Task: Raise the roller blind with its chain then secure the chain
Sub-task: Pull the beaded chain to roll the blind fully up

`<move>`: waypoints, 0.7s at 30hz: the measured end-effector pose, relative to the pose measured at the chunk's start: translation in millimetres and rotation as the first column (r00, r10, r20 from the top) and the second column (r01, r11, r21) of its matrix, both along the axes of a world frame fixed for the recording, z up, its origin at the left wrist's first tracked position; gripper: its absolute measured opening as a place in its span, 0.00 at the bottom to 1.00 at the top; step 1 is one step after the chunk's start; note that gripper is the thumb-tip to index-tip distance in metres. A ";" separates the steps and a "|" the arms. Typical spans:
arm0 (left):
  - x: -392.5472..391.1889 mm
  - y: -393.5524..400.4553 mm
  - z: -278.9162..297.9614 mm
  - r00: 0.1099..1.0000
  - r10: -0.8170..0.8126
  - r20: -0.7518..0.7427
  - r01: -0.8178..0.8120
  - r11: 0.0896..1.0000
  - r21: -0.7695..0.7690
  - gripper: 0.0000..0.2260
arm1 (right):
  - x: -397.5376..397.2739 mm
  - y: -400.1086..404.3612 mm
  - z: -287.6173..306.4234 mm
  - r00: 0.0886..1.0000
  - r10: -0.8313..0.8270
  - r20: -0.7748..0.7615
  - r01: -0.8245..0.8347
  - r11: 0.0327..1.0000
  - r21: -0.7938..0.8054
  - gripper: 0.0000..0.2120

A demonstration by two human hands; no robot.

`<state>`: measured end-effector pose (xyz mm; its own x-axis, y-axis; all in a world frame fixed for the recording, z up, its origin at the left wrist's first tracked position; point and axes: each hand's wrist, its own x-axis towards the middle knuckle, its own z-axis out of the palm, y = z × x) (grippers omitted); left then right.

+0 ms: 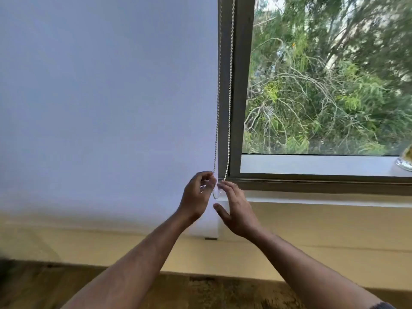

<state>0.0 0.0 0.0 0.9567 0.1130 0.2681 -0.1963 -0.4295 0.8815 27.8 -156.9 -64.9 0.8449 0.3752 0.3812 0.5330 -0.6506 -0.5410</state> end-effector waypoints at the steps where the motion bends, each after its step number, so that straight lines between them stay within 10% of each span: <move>1: 2.0 -5.1 5.3 1.000 -0.008 0.024 0.008 1.000 -0.016 0.13 | 2.4 1.1 1.3 0.999 0.032 0.015 -0.033 0.999 0.039 0.26; 9: 11.8 -34.1 23.3 0.997 0.071 -0.041 -0.075 0.992 -0.101 0.16 | 14.1 4.3 2.1 0.985 0.172 0.004 -0.168 0.958 0.233 0.07; 21: 9.3 -58.0 47.9 0.996 0.054 0.067 -0.040 0.979 -0.199 0.19 | 34.5 -10.3 -24.9 0.978 0.185 0.099 -0.196 0.974 0.115 0.03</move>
<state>9.3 -58.0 47.9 0.9280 0.2150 0.3042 -0.2461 -0.2592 0.9339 62.3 -167.2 -89.8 0.7239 0.4718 0.5034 0.6893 -0.4635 -0.5568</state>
